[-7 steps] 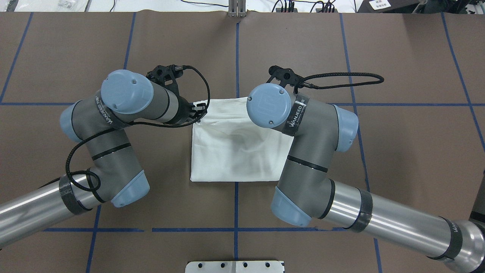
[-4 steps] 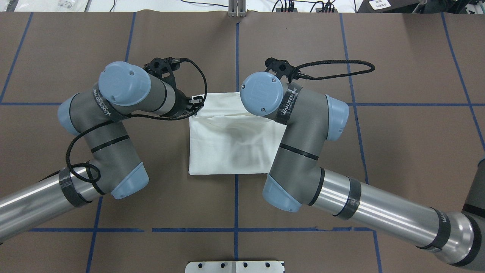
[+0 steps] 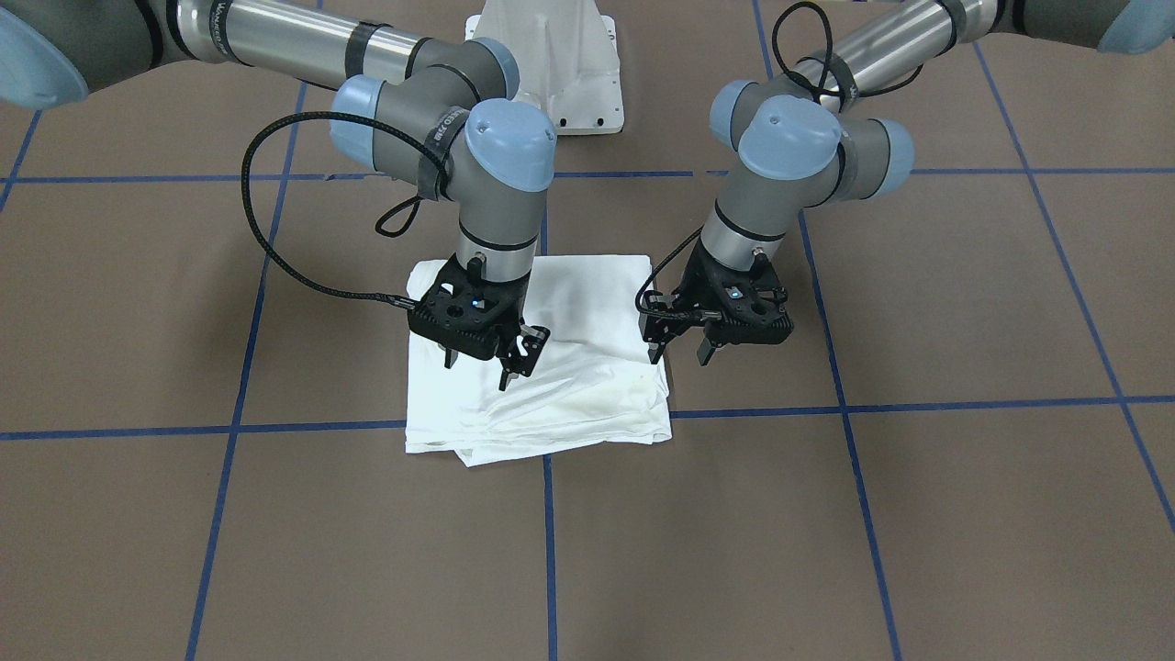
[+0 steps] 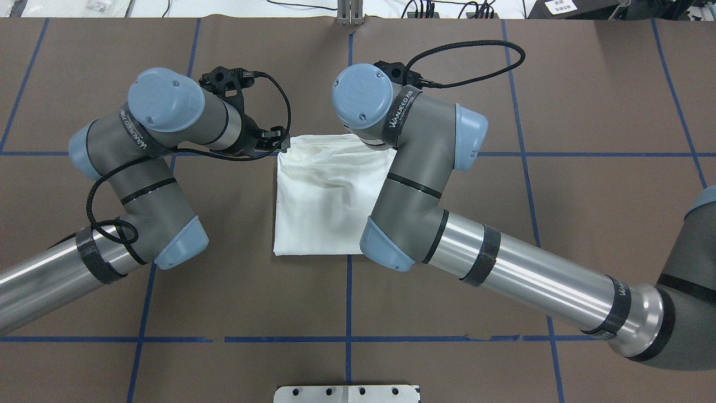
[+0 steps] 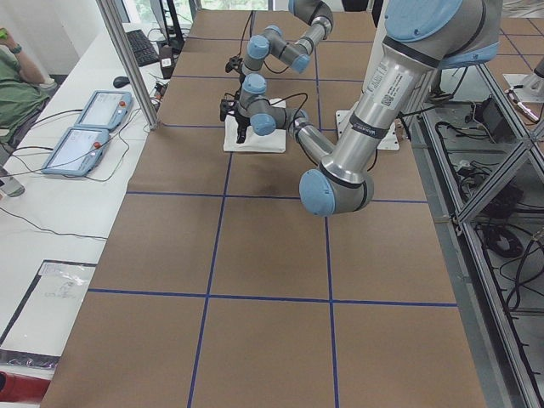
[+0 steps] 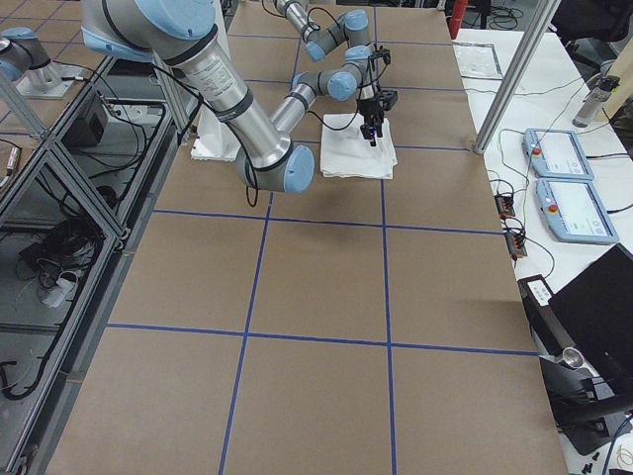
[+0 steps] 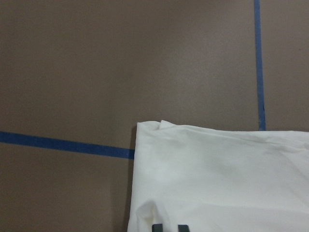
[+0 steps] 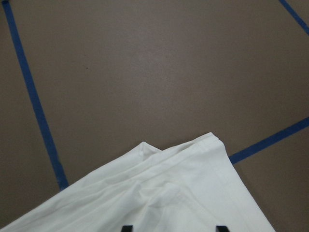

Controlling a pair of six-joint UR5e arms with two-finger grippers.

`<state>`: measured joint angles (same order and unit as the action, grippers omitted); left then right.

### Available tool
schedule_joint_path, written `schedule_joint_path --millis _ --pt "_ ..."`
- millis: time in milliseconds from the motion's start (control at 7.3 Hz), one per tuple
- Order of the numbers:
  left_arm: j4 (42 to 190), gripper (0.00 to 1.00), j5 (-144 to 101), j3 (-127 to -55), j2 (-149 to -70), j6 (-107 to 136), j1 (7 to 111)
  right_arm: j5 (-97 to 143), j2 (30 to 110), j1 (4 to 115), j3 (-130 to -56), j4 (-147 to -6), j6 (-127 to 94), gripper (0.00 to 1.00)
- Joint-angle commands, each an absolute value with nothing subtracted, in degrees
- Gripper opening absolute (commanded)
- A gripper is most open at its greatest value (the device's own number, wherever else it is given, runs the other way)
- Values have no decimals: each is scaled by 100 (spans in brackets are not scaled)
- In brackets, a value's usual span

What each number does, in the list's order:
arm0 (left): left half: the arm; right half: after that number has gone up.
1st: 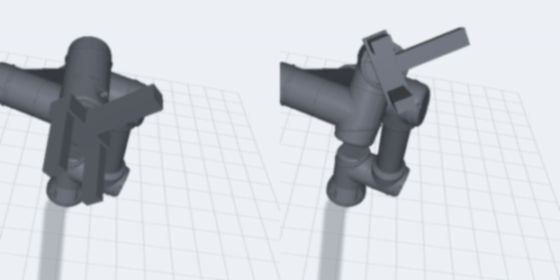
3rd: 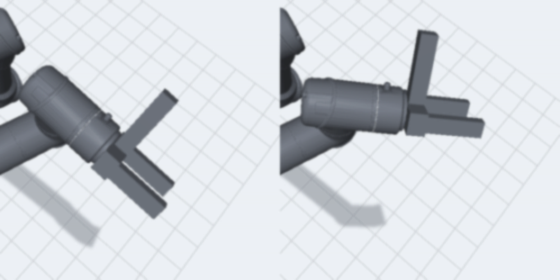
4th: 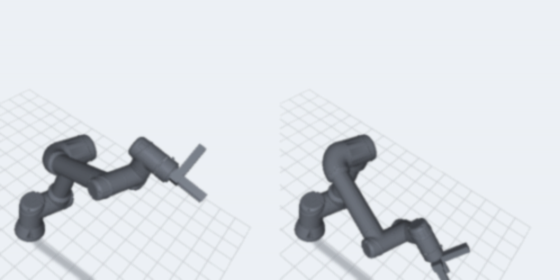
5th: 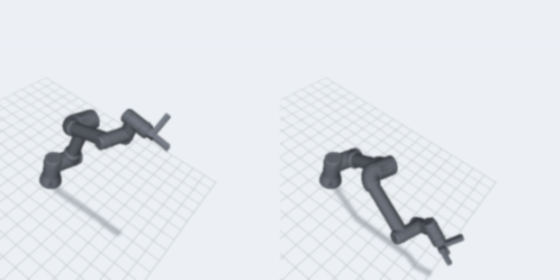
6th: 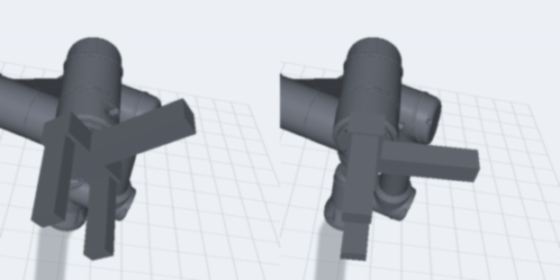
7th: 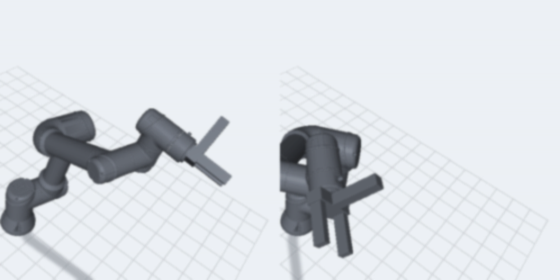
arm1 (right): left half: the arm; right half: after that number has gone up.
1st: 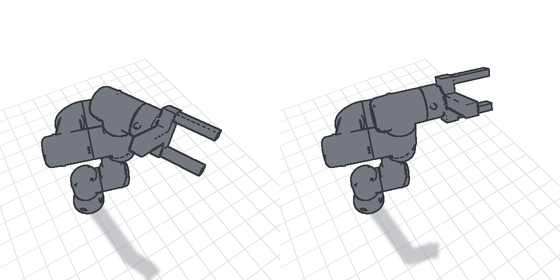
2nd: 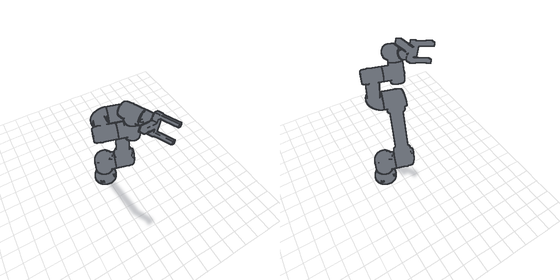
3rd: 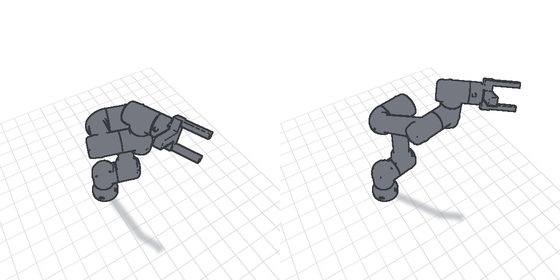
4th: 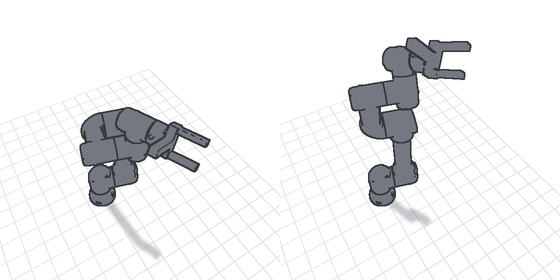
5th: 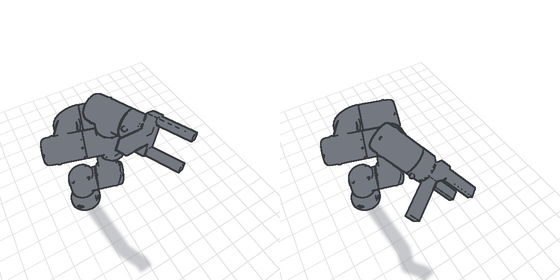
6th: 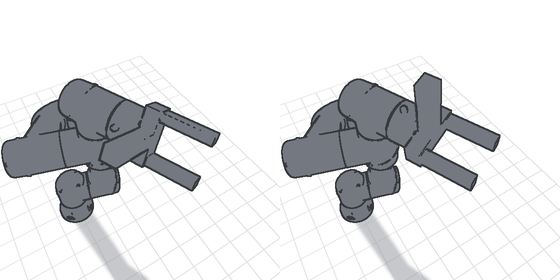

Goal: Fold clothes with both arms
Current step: 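Lay the folded edge onto the far edge and open both grippers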

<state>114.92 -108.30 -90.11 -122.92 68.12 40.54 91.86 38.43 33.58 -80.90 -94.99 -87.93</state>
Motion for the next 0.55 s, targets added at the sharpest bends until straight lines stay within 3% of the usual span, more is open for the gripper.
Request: schedule_joint_path --millis 0,137,411 --pt "11505 100 -11153 -9122 -12051 6084 4332 9246 3684 3270 -7423 -8566 -8666 100" --pt "11514 100 -11153 -9123 -12032 5986 4368 9237 3369 3270 -6809 -8395 -8701 100" --pt "11522 100 -11153 -9123 -12023 5994 4377 9185 3217 3296 -6601 -8402 -8754 92"
